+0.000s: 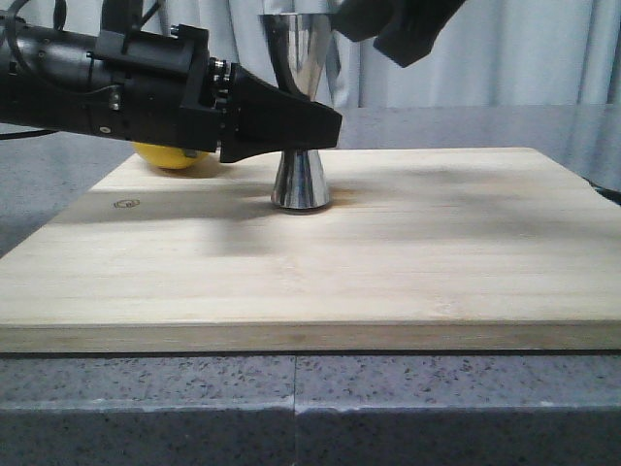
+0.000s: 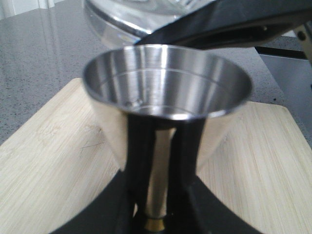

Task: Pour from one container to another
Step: 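Tilt the beaker with the right gripper, pouring liquid into the jigger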

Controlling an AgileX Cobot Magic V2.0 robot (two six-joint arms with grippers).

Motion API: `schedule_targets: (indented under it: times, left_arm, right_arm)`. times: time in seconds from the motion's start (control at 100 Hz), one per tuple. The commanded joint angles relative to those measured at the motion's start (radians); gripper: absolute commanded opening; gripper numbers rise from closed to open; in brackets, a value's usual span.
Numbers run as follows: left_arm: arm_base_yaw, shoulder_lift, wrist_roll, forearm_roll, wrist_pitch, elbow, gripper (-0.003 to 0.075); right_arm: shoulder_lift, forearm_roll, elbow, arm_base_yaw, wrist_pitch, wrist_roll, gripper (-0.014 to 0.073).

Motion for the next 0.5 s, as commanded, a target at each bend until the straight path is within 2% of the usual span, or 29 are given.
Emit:
schedule_targets:
  times: [0.0,0.49]
  left_arm:
    - [-0.011,-0.040,0.002,-0.080,0.107,-0.028,0.0062]
    - [-0.011,-0.040,0.002,-0.080,0.118,-0.030,0.0063]
  right_arm:
    - [-0.038,-0.020,-0.037,0.001,-0.066,-0.004,0.0267]
    - [-0.038,-0.062,-0.037,0.001,-0.066,-0.004,0.0267]
